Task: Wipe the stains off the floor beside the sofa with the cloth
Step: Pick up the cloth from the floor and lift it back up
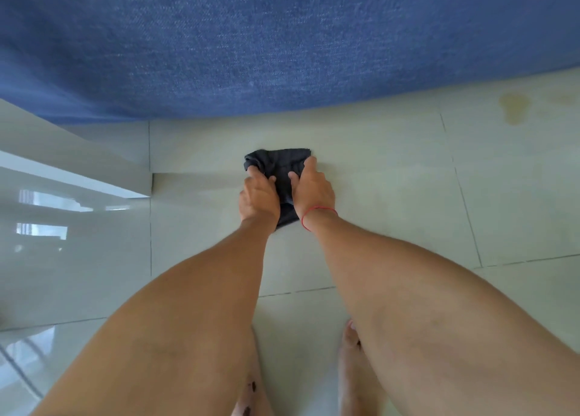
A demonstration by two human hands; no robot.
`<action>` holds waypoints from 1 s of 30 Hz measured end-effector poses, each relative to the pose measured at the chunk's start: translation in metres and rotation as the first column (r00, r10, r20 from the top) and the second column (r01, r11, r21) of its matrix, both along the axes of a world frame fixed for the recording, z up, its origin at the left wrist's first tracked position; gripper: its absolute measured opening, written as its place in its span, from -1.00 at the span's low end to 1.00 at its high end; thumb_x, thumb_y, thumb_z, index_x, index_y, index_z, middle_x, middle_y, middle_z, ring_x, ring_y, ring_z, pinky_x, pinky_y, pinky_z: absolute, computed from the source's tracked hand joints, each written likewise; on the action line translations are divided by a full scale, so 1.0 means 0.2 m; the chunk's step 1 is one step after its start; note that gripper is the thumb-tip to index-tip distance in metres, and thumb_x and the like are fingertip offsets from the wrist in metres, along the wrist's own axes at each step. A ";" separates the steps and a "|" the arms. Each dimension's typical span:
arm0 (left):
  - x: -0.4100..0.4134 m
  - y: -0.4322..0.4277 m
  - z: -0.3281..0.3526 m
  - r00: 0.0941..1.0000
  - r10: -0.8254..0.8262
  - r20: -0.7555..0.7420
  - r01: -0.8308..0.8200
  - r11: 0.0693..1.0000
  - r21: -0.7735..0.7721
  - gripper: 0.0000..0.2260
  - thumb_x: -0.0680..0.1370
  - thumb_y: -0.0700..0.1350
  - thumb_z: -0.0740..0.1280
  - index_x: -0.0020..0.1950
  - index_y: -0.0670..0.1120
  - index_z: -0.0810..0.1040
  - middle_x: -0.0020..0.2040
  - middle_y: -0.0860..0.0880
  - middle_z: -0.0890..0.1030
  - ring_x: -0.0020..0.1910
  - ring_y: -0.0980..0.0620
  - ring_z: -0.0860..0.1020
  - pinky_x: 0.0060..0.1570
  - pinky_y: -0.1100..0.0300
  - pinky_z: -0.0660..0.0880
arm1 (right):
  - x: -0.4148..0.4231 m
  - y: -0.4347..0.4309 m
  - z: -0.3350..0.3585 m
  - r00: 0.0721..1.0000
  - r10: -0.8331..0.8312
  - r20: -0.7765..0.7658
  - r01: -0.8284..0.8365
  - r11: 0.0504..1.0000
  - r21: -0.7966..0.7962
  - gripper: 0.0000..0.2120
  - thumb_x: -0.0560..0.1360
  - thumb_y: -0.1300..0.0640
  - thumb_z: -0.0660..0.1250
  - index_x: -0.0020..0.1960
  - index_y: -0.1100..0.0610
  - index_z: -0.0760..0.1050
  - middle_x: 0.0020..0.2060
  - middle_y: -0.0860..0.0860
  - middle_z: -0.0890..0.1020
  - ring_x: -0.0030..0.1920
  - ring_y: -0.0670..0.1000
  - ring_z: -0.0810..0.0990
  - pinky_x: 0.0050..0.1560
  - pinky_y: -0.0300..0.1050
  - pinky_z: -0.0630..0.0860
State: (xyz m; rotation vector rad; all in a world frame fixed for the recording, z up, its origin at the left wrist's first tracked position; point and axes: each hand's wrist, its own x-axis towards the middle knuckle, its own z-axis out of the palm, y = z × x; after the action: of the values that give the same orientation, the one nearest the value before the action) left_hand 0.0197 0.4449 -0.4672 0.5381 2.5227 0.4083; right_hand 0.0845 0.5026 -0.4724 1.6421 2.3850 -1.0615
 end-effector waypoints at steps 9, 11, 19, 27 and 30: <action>0.18 -0.29 0.08 0.972 0.067 0.227 -0.040 0.992 -0.123 -0.69 0.65 -0.08 0.16 0.31 -0.22 0.25 0.18 -0.28 0.55 0.16 -0.29 0.54 -0.01 -0.07 0.48 | 0.20 -0.30 0.09 0.981 -0.163 0.109 0.185 0.951 -0.249 -0.66 0.60 0.09 0.21 0.29 0.23 0.28 0.17 0.21 0.54 0.16 0.24 0.55 0.06 0.05 0.48; 0.19 -0.33 0.15 0.951 0.093 0.293 -0.050 0.987 -0.151 -0.65 0.63 -0.10 0.20 0.35 -0.23 0.26 0.25 -0.28 0.51 0.23 -0.28 0.50 0.11 -0.06 0.46 | 0.23 -0.31 0.16 0.976 -0.156 0.152 0.198 0.927 -0.318 -0.65 0.59 0.14 0.24 0.31 0.26 0.31 0.24 0.20 0.51 0.24 0.23 0.51 0.18 0.03 0.45; 0.15 -0.33 0.87 0.963 0.022 0.269 -0.041 0.997 0.067 -0.61 0.63 -0.08 0.22 0.38 -0.26 0.31 0.32 -0.23 0.46 0.29 -0.22 0.47 0.16 0.05 0.43 | 0.24 -0.24 0.89 0.993 -0.117 -0.029 0.110 0.979 -0.169 -0.67 0.58 0.13 0.26 0.28 0.27 0.39 0.27 0.21 0.51 0.27 0.24 0.49 0.21 -0.03 0.43; 0.09 -0.42 1.74 1.000 0.011 0.026 -0.019 0.948 0.318 -0.58 0.62 -0.03 0.22 0.40 -0.23 0.30 0.34 -0.20 0.43 0.25 -0.21 0.48 -0.14 0.06 0.45 | 0.22 -0.33 1.74 0.941 -0.058 -0.334 0.084 0.994 0.064 -0.67 0.60 0.10 0.21 0.31 0.22 0.35 0.32 0.18 0.44 0.30 0.23 0.45 0.21 0.00 0.40; 0.10 -0.53 1.91 0.998 0.042 -0.039 -0.025 0.932 0.362 -0.60 0.63 -0.03 0.21 0.38 -0.24 0.32 0.32 -0.21 0.46 0.22 -0.21 0.51 -0.22 0.08 0.44 | 0.22 -0.44 1.91 0.922 -0.006 -0.386 0.059 0.990 0.126 -0.68 0.60 0.10 0.20 0.30 0.22 0.34 0.31 0.17 0.45 0.29 0.23 0.46 0.18 0.00 0.41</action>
State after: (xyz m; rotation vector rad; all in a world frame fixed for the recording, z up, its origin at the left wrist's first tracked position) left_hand 0.0399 0.3395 -0.0847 0.6469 2.5134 0.8955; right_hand 0.1284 0.4146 -0.0898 1.6481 2.7338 -1.3707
